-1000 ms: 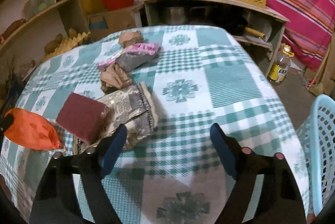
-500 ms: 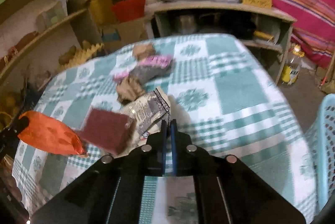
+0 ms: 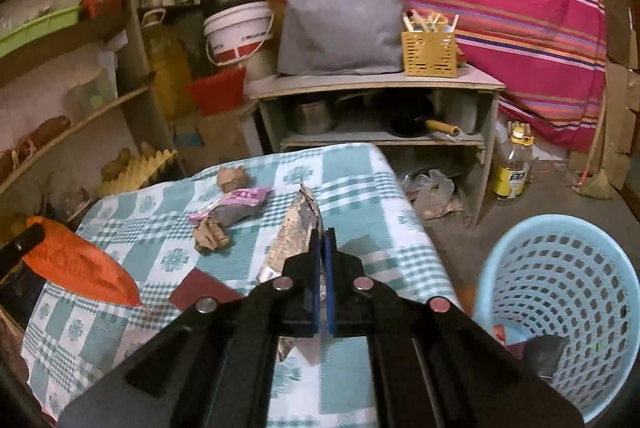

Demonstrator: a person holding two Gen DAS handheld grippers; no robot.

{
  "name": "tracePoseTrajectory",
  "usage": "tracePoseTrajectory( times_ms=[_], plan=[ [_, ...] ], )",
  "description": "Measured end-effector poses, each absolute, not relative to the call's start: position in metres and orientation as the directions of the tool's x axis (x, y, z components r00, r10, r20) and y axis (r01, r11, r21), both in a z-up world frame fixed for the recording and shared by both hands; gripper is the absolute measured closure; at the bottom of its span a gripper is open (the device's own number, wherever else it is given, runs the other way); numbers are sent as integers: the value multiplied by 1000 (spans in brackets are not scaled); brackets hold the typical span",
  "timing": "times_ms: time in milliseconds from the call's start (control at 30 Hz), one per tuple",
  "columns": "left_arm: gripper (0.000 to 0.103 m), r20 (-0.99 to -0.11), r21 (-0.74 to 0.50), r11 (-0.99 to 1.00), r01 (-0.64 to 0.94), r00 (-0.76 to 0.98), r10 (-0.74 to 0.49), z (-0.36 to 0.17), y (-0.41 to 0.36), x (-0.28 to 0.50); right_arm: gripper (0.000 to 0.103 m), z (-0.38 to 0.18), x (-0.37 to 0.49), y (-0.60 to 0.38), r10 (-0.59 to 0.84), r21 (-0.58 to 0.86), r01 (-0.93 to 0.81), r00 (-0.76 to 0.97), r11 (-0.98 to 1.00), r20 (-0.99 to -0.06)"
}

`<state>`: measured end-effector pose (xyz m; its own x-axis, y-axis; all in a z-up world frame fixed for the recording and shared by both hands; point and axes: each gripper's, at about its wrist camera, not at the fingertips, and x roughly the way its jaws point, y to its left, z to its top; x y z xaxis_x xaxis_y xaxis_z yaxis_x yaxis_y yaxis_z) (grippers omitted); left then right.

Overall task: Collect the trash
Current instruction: 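Carry both items over the basket and open the left tool to drop the orange bag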

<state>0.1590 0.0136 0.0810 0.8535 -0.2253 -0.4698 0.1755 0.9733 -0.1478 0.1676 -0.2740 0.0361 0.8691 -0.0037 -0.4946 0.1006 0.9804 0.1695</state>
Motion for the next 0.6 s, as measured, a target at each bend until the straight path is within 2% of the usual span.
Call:
tracePoseTrajectory(
  times_ms=[367, 600],
  plan=[
    [97, -442, -144, 949, 280, 840, -315, 96, -61, 152, 101, 52, 116, -350, -94, 183, 195, 887, 964, -451],
    [97, -441, -143, 909, 391, 797, -412, 95, -135, 148, 101, 56, 77, -411, -186, 181, 289, 879, 940, -439]
  ],
)
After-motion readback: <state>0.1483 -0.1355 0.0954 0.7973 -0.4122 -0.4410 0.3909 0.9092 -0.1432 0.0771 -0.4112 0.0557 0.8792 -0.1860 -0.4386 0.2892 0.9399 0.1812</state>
